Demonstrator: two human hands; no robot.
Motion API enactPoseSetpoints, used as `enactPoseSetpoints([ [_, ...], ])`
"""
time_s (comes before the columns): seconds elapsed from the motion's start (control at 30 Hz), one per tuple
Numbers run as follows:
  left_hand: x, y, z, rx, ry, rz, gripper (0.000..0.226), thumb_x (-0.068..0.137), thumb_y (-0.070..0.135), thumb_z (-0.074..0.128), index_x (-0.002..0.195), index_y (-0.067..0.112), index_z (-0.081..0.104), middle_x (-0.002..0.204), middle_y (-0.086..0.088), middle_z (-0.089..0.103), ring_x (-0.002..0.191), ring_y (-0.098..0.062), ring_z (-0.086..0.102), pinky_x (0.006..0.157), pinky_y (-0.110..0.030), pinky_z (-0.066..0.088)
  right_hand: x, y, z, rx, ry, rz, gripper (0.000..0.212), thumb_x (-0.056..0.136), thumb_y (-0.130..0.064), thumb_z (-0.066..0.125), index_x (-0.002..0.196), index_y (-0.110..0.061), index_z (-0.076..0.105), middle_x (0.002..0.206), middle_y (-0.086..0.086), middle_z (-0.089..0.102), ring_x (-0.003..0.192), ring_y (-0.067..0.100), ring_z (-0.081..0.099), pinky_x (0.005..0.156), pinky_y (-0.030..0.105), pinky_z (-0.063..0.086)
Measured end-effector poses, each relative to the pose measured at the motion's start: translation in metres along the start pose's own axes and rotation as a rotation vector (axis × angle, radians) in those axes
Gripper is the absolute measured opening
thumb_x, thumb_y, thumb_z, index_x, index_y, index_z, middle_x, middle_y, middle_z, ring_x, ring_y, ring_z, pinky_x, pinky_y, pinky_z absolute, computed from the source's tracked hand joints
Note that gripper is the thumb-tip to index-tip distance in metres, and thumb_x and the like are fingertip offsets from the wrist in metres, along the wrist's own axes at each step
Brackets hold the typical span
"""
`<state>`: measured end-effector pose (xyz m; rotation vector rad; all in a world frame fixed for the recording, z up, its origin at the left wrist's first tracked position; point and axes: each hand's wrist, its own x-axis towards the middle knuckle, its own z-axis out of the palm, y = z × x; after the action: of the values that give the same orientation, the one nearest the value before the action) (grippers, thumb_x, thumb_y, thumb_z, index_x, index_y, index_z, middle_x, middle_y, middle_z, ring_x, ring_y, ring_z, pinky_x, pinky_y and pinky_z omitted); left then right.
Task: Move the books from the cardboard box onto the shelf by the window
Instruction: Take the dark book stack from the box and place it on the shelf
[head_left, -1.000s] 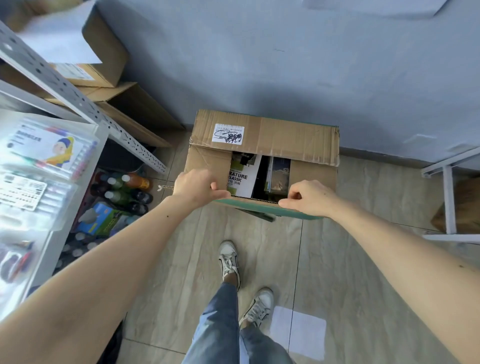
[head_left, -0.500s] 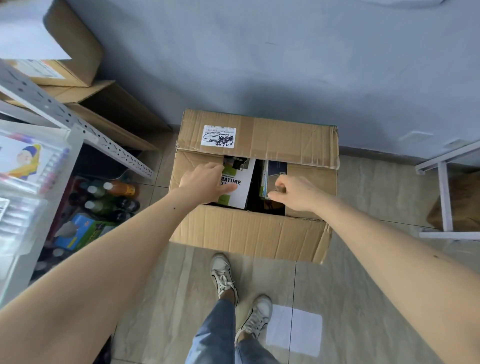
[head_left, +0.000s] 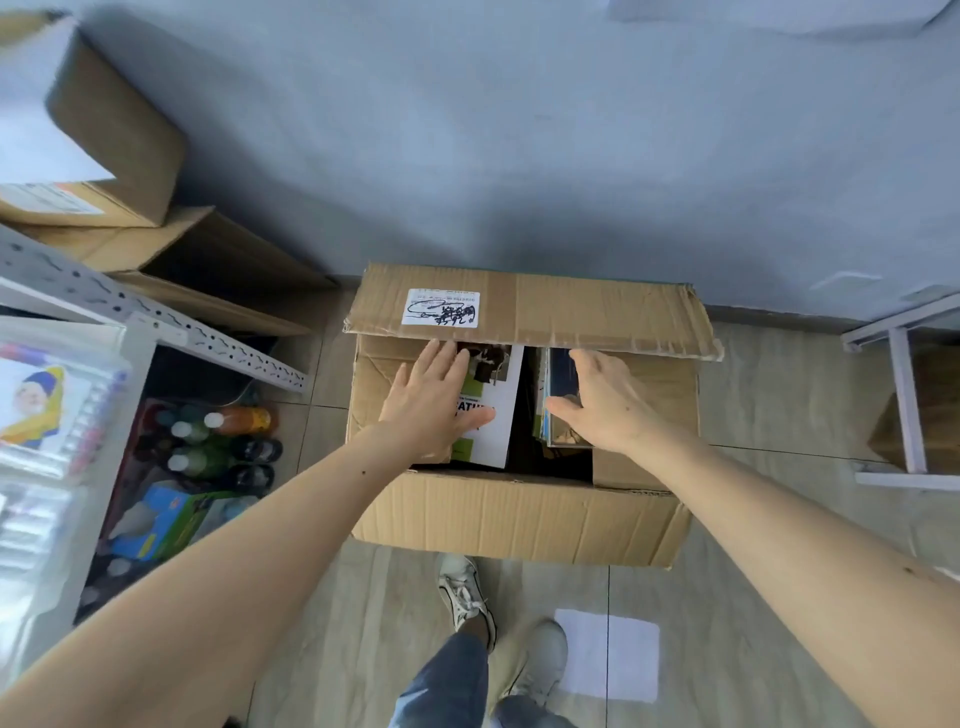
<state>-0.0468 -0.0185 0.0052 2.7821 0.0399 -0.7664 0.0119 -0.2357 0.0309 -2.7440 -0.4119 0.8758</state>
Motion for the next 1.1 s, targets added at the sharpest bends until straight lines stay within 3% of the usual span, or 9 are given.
enactPoseSetpoints([
  [0.1, 0.001, 0.01, -0.032, 0.006, 0.08, 0.018, 0.09, 0.089, 0.066, 0.041, 0.156, 0.019, 0.002, 0.164, -0.003, -0.009, 0.151, -0.021, -0.014, 0.121, -0.051, 0.005, 0.001, -0.008, -0.024, -0.082, 0.178, -0.026, 0.077, 0.091, -0.048, 0.057, 0.15, -0.008, 0.027, 0.152, 0.012, 0.039, 0.141, 0.029, 0.034, 0.109, 0.042, 0.036],
  [0.2, 0.022, 0.017, -0.059, 0.02, 0.126, 0.015, 0.093, 0.088, 0.068, 0.039, 0.155, 0.018, -0.002, 0.164, -0.003, -0.012, 0.15, -0.021, -0.016, 0.121, -0.053, 0.004, 0.014, -0.015, -0.047, -0.111, 0.277, -0.039, 0.08, 0.092, -0.048, 0.057, 0.152, -0.008, 0.022, 0.159, 0.013, 0.026, 0.147, 0.03, 0.024, 0.117, 0.042, 0.026],
  [0.37, 0.073, 0.017, -0.076, 0.09, 0.102, 0.002, 0.097, 0.088, 0.072, 0.032, 0.154, 0.014, -0.011, 0.162, -0.003, -0.02, 0.149, -0.022, -0.02, 0.12, -0.053, -0.001, 0.058, -0.011, -0.066, -0.174, 0.274, -0.035, 0.085, 0.092, -0.052, 0.054, 0.155, -0.011, 0.014, 0.165, 0.009, 0.003, 0.151, 0.03, 0.009, 0.12, 0.047, 0.017],
  [0.57, 0.13, 0.002, -0.057, 0.084, 0.026, -0.077, 0.098, 0.089, 0.071, 0.03, 0.153, 0.012, -0.014, 0.161, -0.004, -0.024, 0.148, -0.021, -0.022, 0.119, -0.055, -0.004, 0.12, 0.014, -0.06, -0.183, 0.233, -0.012, 0.085, 0.091, -0.054, 0.054, 0.155, -0.013, 0.015, 0.166, 0.006, -0.005, 0.152, 0.028, 0.002, 0.121, 0.05, 0.013],
  [0.83, 0.13, 0.0, -0.023, 0.079, -0.062, -0.079, 0.096, 0.089, 0.07, 0.029, 0.154, 0.011, -0.01, 0.163, -0.004, -0.015, 0.15, -0.02, -0.016, 0.122, -0.05, -0.001, 0.125, 0.039, -0.03, -0.204, 0.106, -0.046, 0.07, 0.095, -0.051, 0.05, 0.151, -0.015, 0.029, 0.165, 0.005, 0.009, 0.152, 0.027, 0.009, 0.122, 0.046, 0.012],
  [1.0, 0.1, 0.0, 0.0, 0.12, -0.197, -0.045, 0.092, 0.089, 0.071, 0.023, 0.156, 0.012, 0.001, 0.165, -0.005, 0.002, 0.151, -0.02, -0.007, 0.122, -0.05, -0.002, 0.091, 0.048, -0.001, -0.202, 0.099, -0.076, 0.058, 0.096, -0.046, 0.049, 0.144, -0.016, 0.045, 0.159, 0.004, 0.032, 0.148, 0.023, 0.023, 0.119, 0.041, 0.018],
  [1.1, 0.081, 0.002, 0.01, 0.196, -0.221, -0.035, 0.087, 0.091, 0.069, 0.02, 0.155, 0.012, 0.007, 0.164, -0.004, 0.009, 0.151, -0.022, -0.011, 0.12, -0.054, -0.008, 0.072, 0.05, 0.014, -0.236, 0.099, -0.066, 0.055, 0.096, -0.048, 0.048, 0.141, -0.016, 0.051, 0.159, 0.005, 0.031, 0.148, 0.025, 0.021, 0.119, 0.043, 0.018],
])
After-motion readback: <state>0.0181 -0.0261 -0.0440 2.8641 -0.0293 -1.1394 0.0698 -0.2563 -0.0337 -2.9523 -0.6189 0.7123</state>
